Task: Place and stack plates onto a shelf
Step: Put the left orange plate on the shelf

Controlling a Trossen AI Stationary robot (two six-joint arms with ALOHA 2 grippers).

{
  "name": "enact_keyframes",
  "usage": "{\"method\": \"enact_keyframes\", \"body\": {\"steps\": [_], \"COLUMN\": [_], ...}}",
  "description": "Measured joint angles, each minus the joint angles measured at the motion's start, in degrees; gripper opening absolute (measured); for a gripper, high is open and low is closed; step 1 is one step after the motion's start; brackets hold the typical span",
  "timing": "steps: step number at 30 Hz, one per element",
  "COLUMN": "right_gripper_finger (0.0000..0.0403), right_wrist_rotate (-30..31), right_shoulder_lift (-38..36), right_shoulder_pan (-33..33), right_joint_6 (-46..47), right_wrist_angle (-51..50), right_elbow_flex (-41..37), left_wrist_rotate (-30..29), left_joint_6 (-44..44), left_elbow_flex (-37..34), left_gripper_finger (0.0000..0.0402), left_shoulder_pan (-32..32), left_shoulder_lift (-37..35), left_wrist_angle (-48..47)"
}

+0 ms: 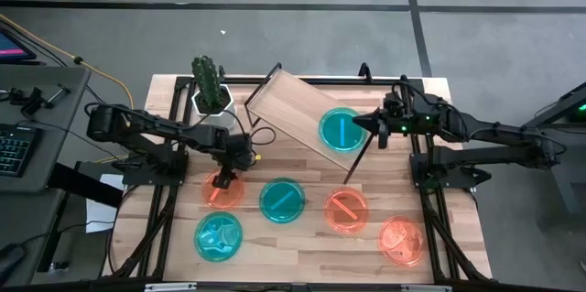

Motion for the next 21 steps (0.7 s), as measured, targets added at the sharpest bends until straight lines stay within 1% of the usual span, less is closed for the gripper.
{"method": "enact_keyframes", "body": {"steps": [2,4,6,8,10,11,14,16,19,21], "right_gripper_finger": [0.0000,0.0000,0.0000,0.0000,0.0000,0.0000,0.0000,0.0000,0.0000,0.0000], "right_wrist_rotate": [0.0,0.0,0.0,0.0,0.0,0.0,0.0,0.0,0.0,0.0], "right_shoulder_lift": [0.0,0.0,0.0,0.0,0.0,0.0,0.0,0.0,0.0,0.0], "right_shoulder_pan": [0.0,0.0,0.0,0.0,0.0,0.0,0.0,0.0,0.0,0.0], "right_joint_6": [-0.1,-0.1,-0.1,-0.1,-0.1,-0.1,-0.1,-0.1,-0.1,-0.1], "right_wrist_angle": [-0.6,-1.0,-1.2,-1.3,-1.4,-1.4,-1.4,-1.4,-1.4,-1.4], "right_elbow_flex": [0.0,0.0,0.0,0.0,0.0,0.0,0.0,0.0,0.0,0.0], "left_wrist_rotate": [-0.4,-0.7,-0.9,-0.9,0.5,1.1,1.6,1.4,2.7,3.6], "left_joint_6": [-0.1,-0.5,-1.7,-3.3,-4.6,-5.2,-6.3,-6.1,-5.5,-4.3], "left_elbow_flex": [0.0,-0.1,-0.1,-0.1,-0.1,-0.2,0.7,2.1,5.5,8.1], "left_gripper_finger": [0.0178,0.0155,0.0117,0.0069,0.0023,0.0013,0.0011,0.0004,0.0002,0.0001], "left_shoulder_pan": [-0.4,-0.5,-0.5,-0.5,0.1,0.4,1.4,2.5,4.8,6.3], "left_shoulder_lift": [0.2,0.2,0.1,0.1,0.1,0.1,0.1,-0.2,-1.8,-3.3], "left_wrist_angle": [-0.1,0.0,0.0,0.1,0.0,0.0,-1.4,-4.2,-6.7,-10.1]}}
